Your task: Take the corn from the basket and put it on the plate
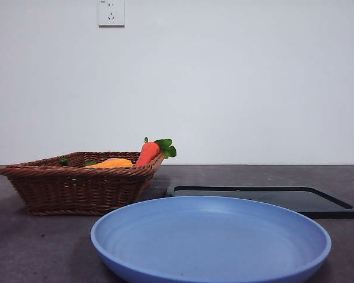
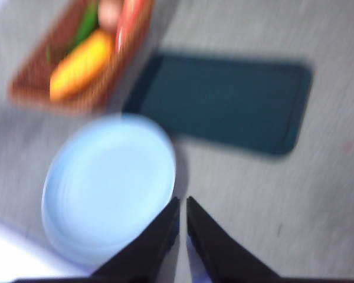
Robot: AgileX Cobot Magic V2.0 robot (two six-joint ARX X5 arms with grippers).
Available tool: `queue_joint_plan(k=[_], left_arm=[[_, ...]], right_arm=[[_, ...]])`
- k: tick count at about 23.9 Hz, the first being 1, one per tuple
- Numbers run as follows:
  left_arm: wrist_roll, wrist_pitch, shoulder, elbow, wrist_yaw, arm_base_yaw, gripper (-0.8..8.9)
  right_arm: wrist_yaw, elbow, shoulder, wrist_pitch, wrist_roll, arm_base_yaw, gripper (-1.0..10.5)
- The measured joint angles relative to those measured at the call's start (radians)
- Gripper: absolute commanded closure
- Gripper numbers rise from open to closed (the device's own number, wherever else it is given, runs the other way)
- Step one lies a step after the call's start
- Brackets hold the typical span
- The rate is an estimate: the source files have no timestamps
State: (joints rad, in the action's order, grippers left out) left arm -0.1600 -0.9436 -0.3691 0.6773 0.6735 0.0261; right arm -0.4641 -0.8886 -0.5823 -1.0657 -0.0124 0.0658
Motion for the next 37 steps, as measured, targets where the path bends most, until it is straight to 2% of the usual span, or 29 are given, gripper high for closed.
queue_joint_plan(k=[3, 8, 13, 16, 27, 37], left_arm=[[0.095, -0.135, -0.057, 0.033, 0.001, -0.033, 8.07], [0.134, -0.14, -0.063, 0.034, 0.003, -0.045, 7.84], [0.135, -0.14, -0.063, 0.034, 0.003, -0.045, 4.65], [0.135, -0.137, -0.063, 0.034, 0.003, -0.045, 3.83], [0.124, -0.125, -0.063, 0.034, 0.003, -0.045, 3.84], [0.119, -0.121, -0.063, 0.034, 0.003, -0.045, 3.84]], right_arm=[[-0.004, -0.001, -0.031, -0.076, 0.045, 0.036, 9.4], [-0.005, -0.001, -0.035, -0.083, 0.062, 0.072, 9.4], [-0.004, -0.001, -0.035, -0.083, 0.062, 0.072, 6.9], [-0.004, -0.001, -0.035, -0.083, 0.061, 0.072, 6.5], [-0.01, -0.001, -0.108, -0.043, 0.031, 0.08, 6.5], [-0.012, -0.001, -0.358, 0.098, -0.003, 0.164, 6.5]])
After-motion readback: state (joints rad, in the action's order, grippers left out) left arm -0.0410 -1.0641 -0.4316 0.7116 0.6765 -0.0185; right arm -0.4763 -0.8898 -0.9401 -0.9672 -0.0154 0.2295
